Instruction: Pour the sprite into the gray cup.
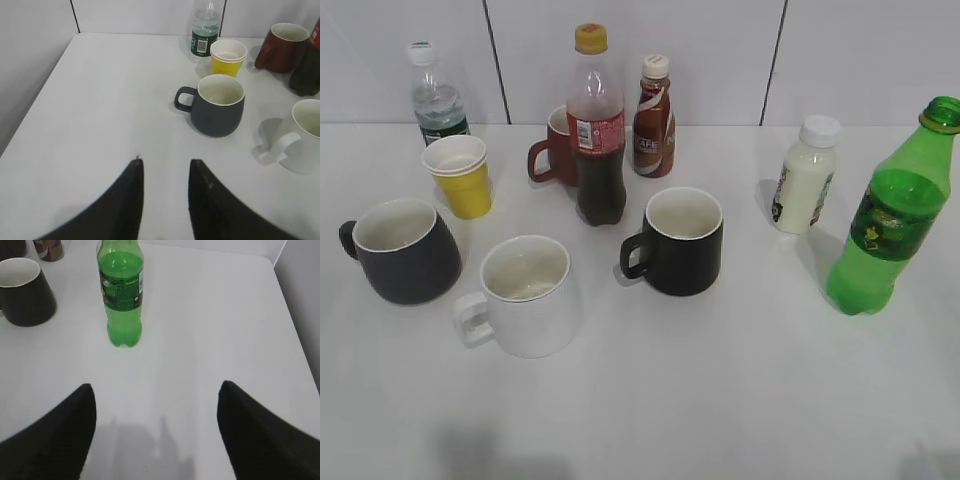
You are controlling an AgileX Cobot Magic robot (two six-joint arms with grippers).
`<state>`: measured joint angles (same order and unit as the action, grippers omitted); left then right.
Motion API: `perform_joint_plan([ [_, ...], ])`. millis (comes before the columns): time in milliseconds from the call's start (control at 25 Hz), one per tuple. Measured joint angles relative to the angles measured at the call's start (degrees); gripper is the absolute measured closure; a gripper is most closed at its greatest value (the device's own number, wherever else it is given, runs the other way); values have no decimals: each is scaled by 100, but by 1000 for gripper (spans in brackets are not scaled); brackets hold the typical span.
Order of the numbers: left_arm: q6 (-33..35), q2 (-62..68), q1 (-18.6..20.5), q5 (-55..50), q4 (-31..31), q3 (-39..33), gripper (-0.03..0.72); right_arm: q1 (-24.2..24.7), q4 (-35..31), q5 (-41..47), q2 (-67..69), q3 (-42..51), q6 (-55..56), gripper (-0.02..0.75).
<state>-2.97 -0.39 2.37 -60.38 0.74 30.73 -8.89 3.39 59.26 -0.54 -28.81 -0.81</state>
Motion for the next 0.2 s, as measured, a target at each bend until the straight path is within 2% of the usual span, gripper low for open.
perform_joint_plan([
  [200,0,0,0,0,0,0,449,0,0,0,0,0,0,173],
])
